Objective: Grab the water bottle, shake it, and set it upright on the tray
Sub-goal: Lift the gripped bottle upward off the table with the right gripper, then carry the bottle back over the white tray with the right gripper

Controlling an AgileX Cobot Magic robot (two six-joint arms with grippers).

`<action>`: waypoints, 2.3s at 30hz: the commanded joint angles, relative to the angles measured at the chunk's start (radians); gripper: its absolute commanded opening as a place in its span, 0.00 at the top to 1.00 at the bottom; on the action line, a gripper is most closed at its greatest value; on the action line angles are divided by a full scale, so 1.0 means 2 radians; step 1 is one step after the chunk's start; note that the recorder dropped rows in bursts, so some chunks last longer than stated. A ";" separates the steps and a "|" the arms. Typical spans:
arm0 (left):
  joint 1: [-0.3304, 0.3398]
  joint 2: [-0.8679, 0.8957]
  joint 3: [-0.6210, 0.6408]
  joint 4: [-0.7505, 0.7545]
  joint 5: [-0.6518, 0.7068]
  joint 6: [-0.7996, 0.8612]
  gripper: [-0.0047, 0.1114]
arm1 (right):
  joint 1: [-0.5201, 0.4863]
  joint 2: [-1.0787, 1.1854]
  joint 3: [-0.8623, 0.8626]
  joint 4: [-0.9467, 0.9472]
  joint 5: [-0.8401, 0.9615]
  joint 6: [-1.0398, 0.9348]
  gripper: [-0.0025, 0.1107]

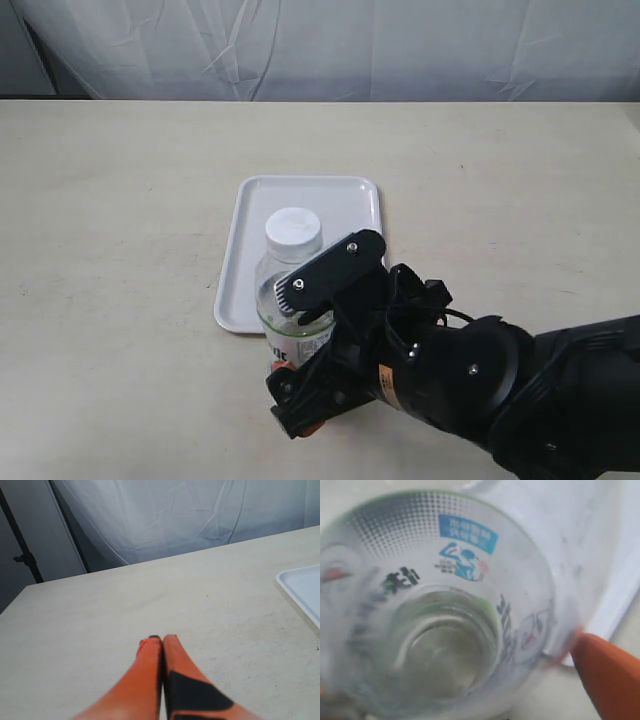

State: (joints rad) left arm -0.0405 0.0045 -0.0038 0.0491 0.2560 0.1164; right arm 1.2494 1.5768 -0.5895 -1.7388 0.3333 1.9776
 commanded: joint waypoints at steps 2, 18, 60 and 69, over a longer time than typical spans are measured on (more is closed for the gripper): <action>0.000 -0.002 0.002 -0.001 -0.004 -0.001 0.96 | -0.001 0.001 -0.002 -0.003 0.015 0.003 0.06; 0.000 -0.002 0.002 -0.001 -0.004 -0.001 0.96 | -0.001 0.001 -0.003 -0.003 -0.014 0.005 0.06; 0.000 -0.002 0.002 -0.001 -0.004 -0.001 0.96 | -0.001 0.001 -0.037 -0.003 0.018 0.009 0.98; 0.000 -0.002 0.002 -0.001 -0.004 -0.001 0.96 | -0.001 -0.108 -0.037 -0.003 0.026 0.005 0.98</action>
State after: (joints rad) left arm -0.0405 0.0045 -0.0038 0.0491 0.2560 0.1164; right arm 1.2494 1.4597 -0.6562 -1.7328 0.3374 1.9959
